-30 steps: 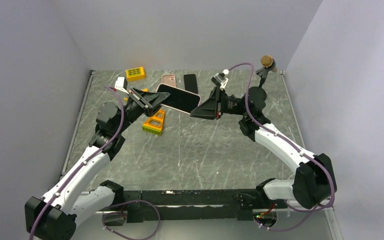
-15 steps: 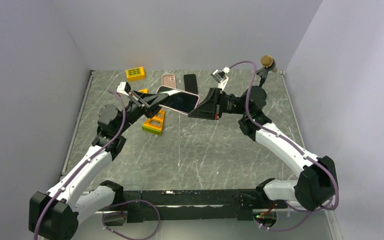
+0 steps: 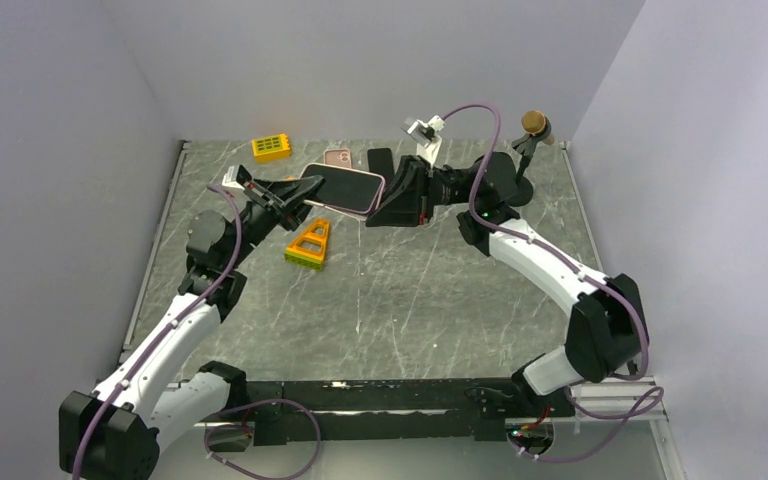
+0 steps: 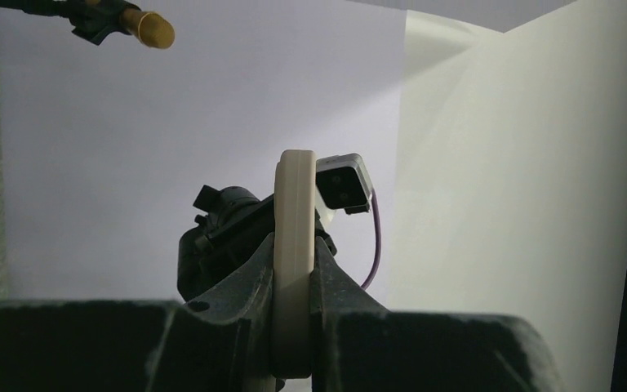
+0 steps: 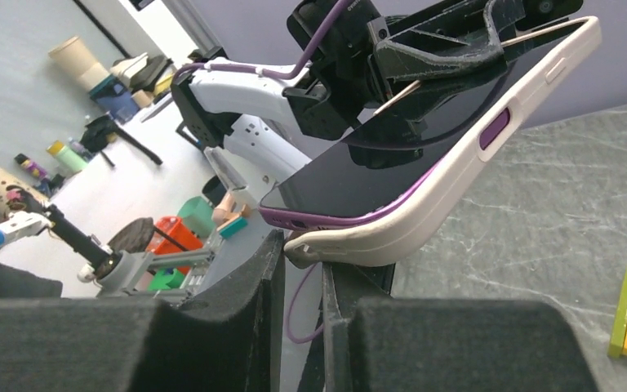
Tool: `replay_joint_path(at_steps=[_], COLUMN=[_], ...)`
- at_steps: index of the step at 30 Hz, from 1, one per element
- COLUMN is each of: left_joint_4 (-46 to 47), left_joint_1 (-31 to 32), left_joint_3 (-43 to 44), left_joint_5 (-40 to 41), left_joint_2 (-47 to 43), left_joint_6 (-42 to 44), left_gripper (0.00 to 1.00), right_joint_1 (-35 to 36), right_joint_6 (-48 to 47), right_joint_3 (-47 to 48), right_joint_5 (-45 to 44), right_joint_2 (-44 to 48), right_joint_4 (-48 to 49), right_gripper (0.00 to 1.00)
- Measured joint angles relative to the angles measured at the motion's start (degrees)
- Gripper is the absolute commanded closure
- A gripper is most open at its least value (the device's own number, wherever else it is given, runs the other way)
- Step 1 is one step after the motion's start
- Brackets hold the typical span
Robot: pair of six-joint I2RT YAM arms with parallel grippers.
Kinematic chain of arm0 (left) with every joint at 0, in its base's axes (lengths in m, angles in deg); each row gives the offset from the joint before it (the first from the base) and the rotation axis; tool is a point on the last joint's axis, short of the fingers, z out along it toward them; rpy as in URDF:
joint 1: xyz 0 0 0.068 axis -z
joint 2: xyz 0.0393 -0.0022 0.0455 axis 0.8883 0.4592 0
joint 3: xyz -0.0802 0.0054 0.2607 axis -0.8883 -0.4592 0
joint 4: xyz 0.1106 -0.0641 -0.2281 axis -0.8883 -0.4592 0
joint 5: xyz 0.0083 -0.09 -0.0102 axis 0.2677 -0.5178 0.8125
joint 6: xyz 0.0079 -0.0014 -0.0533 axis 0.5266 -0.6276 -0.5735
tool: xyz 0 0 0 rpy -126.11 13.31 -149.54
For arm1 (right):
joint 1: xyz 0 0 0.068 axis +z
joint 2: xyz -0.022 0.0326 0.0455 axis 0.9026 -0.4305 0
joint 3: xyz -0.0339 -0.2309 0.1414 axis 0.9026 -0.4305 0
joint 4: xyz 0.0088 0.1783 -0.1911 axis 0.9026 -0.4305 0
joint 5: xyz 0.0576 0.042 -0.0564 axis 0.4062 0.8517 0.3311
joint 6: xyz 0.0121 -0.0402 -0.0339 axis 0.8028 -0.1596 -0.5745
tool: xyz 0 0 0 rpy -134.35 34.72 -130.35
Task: Take the phone out of the phone case
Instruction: Remove the phone case from the phone.
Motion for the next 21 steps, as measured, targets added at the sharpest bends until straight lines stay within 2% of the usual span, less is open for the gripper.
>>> replay_joint_path(at_steps=[4, 9, 14, 17, 18, 19, 20, 21], left_joint_4=[-1.09, -0.02, 7.93, 12.66, 13.64, 14.03, 14.21, 14.08], left_joint_1=[-0.26, -0.28, -0.26, -0.07, 0.11, 0.11, 0.11, 0.11], left_joint_3=[0.00, -0.02, 0.00, 0.15, 0.15, 0.15, 0.17, 0.33], left_joint_5=[1.79, 2.86, 1.66, -0.13, -1.33, -2.19, -2.78, -3.17], left_joint_2=[-0.83, -0.50, 3.26, 6.05, 7.17, 7.87, 8.44, 8.72], left_joint_6=[0.11, 1.07, 1.55, 2.25, 2.58, 2.78, 3.10, 3.39], left_gripper=[1.00, 1.00, 1.00, 1.00, 1.00, 1.00, 1.00, 1.00], right_joint_1=[0.00, 0.00, 0.17, 1.07, 1.40, 1.46, 1.36, 1.11], right_joint_6=[7.65, 19.71, 38.01, 48.13, 50.25, 51.65, 51.98, 50.71], right_joint_3=[-0.20, -4.09, -8.28, -12.50, -13.94, -15.19, -15.78, -16.02], right_joint_5=[0.02, -4.13, -8.11, -10.62, -11.06, -11.39, -11.15, -10.80], right_joint_2=[-3.91, -6.88, -11.67, -14.78, -15.28, -15.34, -14.88, -13.68], right_joint_4=[10.88, 24.65, 38.29, 40.09, 40.11, 40.11, 39.71, 38.10], right_gripper=[1.00, 1.00, 1.00, 1.00, 0.94, 0.84, 0.65, 0.51])
